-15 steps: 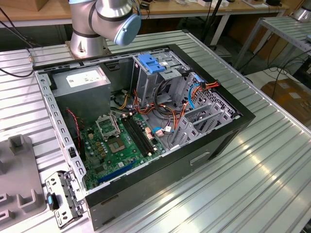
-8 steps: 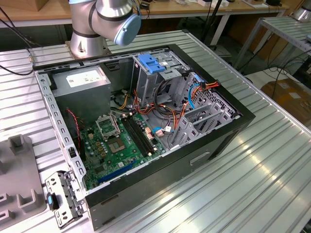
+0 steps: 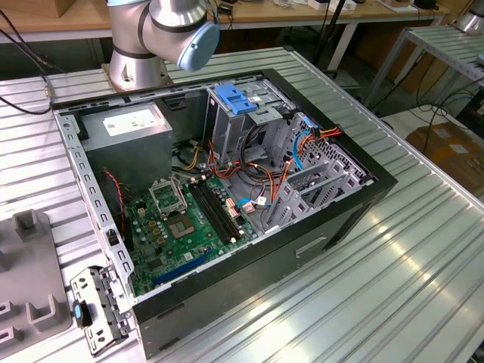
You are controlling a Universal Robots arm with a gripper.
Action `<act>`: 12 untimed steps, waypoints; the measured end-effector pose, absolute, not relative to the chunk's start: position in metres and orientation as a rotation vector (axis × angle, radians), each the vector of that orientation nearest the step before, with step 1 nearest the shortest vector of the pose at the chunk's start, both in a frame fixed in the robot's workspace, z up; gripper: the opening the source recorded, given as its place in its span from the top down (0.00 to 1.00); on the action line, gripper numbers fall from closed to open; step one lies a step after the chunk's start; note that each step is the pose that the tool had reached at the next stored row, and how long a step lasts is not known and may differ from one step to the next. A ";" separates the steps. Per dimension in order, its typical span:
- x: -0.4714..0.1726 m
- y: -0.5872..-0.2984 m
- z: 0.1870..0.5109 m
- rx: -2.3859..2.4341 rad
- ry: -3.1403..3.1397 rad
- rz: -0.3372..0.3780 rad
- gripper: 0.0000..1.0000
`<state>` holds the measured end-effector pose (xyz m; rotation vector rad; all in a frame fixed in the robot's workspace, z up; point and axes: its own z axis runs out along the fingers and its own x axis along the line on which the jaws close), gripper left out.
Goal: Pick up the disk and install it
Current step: 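Pick up the disk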
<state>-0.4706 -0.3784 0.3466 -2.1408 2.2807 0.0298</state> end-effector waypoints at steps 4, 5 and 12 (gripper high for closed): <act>-0.471 -0.378 0.352 -2.141 2.281 0.030 0.63; -0.471 -0.378 0.354 -2.141 2.281 0.030 0.63; -0.471 -0.378 0.358 -2.140 2.280 0.029 0.63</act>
